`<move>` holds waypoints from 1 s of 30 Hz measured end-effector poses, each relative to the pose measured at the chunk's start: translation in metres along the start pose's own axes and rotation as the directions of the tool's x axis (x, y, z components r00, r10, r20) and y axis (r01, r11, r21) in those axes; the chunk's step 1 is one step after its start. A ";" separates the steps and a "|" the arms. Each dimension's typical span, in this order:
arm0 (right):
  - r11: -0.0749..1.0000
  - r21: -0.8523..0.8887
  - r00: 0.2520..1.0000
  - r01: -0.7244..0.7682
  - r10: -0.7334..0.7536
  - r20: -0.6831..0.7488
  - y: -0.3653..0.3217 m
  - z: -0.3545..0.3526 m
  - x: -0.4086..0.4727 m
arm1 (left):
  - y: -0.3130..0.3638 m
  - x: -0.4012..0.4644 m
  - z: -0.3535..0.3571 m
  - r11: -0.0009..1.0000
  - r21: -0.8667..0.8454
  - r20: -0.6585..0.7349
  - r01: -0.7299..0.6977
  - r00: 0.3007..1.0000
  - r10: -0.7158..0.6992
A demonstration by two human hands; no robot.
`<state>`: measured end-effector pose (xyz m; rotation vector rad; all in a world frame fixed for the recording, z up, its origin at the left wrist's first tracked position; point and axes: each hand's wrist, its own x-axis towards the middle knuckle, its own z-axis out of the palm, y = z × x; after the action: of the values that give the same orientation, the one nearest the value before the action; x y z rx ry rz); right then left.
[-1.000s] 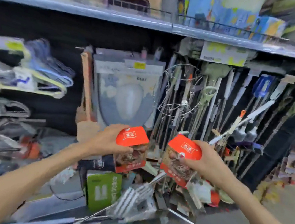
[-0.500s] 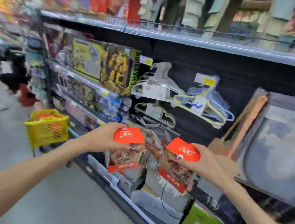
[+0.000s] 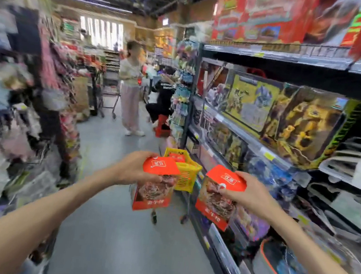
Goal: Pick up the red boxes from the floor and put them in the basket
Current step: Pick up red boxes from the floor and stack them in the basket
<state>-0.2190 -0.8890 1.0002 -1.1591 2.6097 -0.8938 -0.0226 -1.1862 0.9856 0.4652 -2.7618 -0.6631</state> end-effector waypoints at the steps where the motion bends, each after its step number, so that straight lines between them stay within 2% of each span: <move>1: 1.000 0.006 0.999 0.029 -0.029 0.021 -0.010 0.011 0.026 | -0.021 0.008 -0.006 1.000 0.006 -0.022 0.026 0.999 -0.026; 12: 0.982 0.103 0.972 0.158 -0.173 0.160 -0.068 0.101 0.336 | -0.213 0.167 -0.069 0.973 0.046 -0.095 0.224 0.971 -0.219; 20: 0.982 0.084 0.973 0.167 -0.178 0.143 -0.104 0.156 0.545 | -0.334 0.315 -0.119 0.960 0.086 -0.134 0.266 0.958 -0.253; 25: 0.985 0.056 0.983 0.161 -0.165 0.077 -0.123 0.186 0.658 | -0.415 0.421 -0.131 0.976 0.039 -0.131 0.215 0.969 -0.209; 30: 0.995 0.076 0.997 0.064 -0.067 0.044 -0.126 0.222 0.770 | -0.501 0.546 -0.140 0.997 0.055 -0.063 0.060 0.996 -0.057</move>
<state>-0.5912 -1.6088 0.9702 -1.2374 2.4925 -0.9564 -0.3540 -1.8635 0.9638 0.5712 -2.7239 -0.5754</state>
